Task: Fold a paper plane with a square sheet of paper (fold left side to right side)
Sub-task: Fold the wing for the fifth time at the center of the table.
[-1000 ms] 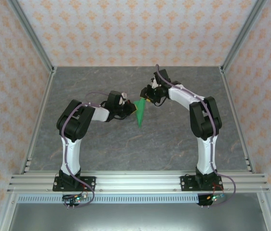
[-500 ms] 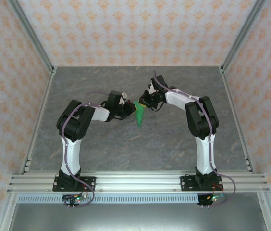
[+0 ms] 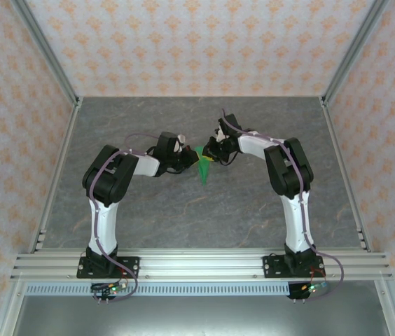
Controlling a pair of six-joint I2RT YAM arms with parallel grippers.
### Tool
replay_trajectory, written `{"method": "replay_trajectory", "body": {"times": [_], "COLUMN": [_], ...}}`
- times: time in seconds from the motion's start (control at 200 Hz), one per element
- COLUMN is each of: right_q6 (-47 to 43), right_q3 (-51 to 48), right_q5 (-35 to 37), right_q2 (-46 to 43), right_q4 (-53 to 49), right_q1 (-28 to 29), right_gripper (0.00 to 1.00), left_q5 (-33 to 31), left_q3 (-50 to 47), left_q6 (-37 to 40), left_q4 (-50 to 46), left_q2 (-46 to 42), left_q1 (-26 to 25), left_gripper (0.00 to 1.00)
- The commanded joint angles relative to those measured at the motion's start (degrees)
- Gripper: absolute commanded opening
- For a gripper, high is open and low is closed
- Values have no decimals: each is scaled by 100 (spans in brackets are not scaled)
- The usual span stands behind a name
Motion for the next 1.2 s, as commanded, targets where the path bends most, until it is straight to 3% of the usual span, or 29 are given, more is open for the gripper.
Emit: {"method": "replay_trajectory", "body": {"times": [0.0,0.425,0.661,0.836,0.986,1.196], "right_q6": [-22,-146,-289,-233,-231,-247], "right_q3": [137,-83,-164,-139,-142,-125], "right_q5": [-29,469,954,1001,957,930], "right_q2": [113,227,262,315,297,274], "right_q4": [172,-578,-1139,-1140,-1070,-1047], "right_q1": [1,7,2,-1,-8,-8], "right_gripper": [15,14,14,14,13,13], "left_q5": [-695,-462,-344,-329,78,622], "left_q3": [-164,-200,-307,-604,-1006,-879], "left_q6": [211,196,238,317,95,-350], "left_q4": [-905,-707,-746,-914,-514,-44], "left_q2": [229,19,-523,-1185,-1631,-1663], "left_q1": [78,113,211,230,113,-461], "left_gripper": [0,0,22,28,23,17]}}
